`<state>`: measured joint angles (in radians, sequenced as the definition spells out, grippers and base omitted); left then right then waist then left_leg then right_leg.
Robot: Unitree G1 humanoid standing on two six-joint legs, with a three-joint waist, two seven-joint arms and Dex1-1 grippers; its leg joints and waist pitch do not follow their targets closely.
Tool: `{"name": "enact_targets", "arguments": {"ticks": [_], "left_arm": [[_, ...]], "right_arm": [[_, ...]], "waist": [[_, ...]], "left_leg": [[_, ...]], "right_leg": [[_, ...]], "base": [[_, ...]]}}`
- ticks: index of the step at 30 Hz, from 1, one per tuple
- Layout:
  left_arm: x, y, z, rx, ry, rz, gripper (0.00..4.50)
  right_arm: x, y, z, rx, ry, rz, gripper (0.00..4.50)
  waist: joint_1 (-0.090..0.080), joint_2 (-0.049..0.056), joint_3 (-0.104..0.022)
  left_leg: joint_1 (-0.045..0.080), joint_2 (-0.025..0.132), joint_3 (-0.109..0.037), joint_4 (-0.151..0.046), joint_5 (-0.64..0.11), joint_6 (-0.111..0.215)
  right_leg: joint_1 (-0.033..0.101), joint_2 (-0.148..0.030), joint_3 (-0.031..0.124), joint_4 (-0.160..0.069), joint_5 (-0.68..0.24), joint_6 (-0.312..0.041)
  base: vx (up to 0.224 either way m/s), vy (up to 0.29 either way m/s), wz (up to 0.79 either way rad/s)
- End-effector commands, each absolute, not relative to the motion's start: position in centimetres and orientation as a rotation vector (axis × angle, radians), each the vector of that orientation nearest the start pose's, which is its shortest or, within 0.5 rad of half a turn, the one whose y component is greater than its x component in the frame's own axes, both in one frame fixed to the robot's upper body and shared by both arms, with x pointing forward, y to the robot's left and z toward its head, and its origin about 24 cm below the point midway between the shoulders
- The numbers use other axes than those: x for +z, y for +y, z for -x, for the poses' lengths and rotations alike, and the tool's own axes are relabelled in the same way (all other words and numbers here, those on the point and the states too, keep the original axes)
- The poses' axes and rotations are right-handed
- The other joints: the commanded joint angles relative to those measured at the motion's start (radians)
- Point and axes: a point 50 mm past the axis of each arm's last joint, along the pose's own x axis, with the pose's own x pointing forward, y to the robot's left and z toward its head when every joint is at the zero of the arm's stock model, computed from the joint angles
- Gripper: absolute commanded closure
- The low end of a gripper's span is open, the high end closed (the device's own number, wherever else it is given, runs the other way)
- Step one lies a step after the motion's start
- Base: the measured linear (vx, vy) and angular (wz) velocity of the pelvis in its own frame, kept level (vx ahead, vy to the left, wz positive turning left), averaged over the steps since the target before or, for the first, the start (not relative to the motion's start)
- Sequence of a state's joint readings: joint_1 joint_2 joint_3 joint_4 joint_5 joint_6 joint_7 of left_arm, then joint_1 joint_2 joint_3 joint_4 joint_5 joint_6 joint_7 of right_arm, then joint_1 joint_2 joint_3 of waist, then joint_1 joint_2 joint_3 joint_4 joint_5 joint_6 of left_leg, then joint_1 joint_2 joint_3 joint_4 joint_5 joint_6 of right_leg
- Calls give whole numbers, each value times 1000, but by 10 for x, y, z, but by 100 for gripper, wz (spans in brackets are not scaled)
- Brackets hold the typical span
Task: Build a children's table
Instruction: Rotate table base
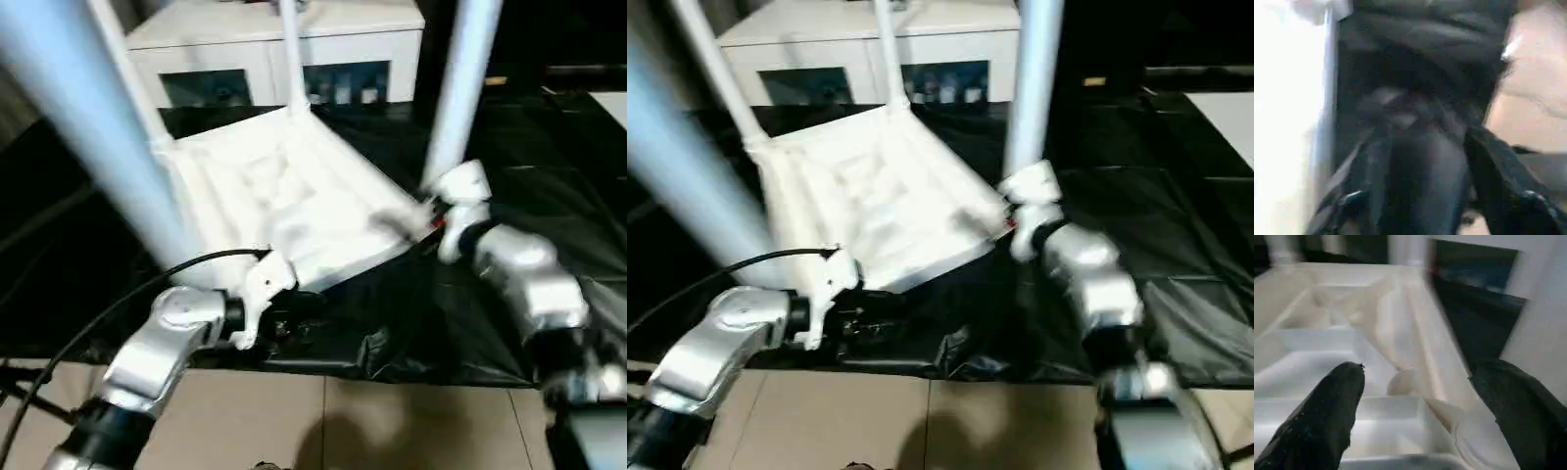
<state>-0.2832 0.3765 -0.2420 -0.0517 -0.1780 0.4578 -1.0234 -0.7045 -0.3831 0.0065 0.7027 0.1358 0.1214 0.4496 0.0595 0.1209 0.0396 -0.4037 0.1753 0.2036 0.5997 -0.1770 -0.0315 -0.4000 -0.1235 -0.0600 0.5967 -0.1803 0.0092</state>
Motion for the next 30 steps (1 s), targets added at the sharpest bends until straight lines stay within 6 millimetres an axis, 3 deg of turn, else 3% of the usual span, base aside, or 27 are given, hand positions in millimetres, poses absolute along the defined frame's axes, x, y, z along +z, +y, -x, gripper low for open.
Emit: {"name": "enact_targets", "arguments": {"ticks": [1,5,6,7,12,15,16,19,21,25,30], "left_arm": [[75,127,-264,-1201,339,-167,146],[81,132,-264,-1175,307,-129,119],[80,135,-263,-1175,316,-134,108],[79,139,-262,-1177,330,-144,102],[79,158,-256,-1168,348,-137,62],[80,171,-260,-1091,328,-119,37],[81,174,-263,-1058,313,-109,27],[83,185,-271,-978,290,-89,13],[79,193,-272,-960,318,-94,6],[81,196,-272,-970,298,-58,6],[97,179,-284,-999,166,42,6]], "right_arm": [[104,-236,-375,149,167,202,34],[106,-253,-377,46,152,203,34],[107,-250,-378,74,147,203,34],[107,-245,-379,113,133,202,34],[105,-222,-379,274,99,200,34],[98,-214,-377,311,101,222,34],[95,-213,-376,312,113,219,34],[80,-213,-371,279,171,223,34],[68,-214,-367,249,207,231,34],[58,-216,-363,202,241,224,34],[47,-213,-360,212,279,243,34]], "waist": [[-10,-22,-65],[-1,-21,-68],[0,-24,-69],[-2,-24,-71],[-32,-31,-72],[-40,-28,-72],[-39,-31,-72],[-33,-26,-67],[-28,-14,-67],[-28,-19,-69],[-23,-25,-70]], "left_leg": [[33,38,-19,-76,-259,24],[43,36,-12,-67,-221,37],[40,35,-13,-67,-211,42],[27,32,-16,-65,-184,59],[9,31,-21,-58,-146,119],[18,33,-18,-55,-152,139],[20,33,-17,-55,-156,139],[27,35,-17,-60,-198,111],[33,37,-18,-64,-220,88],[32,35,-18,-67,-236,65],[30,34,-15,-63,-220,73]], "right_leg": [[30,-18,22,-66,-242,-205],[25,-12,21,-66,-199,-221],[30,-12,20,-63,-187,-220],[39,-12,17,-55,-159,-218],[50,-17,9,-46,-111,-240],[42,-15,9,-49,-119,-259],[41,-14,10,-51,-125,-261],[36,-11,12,-55,-183,-252],[32,-11,13,-56,-204,-244],[34,-10,14,-52,-174,-245],[36,-15,16,-53,-167,-253]], "base": [[0,0,0],[0,0,0],[0,0,0],[0,0,0],[0,0,0],[0,0,0],[0,0,0],[0,0,0],[0,0,0],[0,0,0],[0,0,0]]}}
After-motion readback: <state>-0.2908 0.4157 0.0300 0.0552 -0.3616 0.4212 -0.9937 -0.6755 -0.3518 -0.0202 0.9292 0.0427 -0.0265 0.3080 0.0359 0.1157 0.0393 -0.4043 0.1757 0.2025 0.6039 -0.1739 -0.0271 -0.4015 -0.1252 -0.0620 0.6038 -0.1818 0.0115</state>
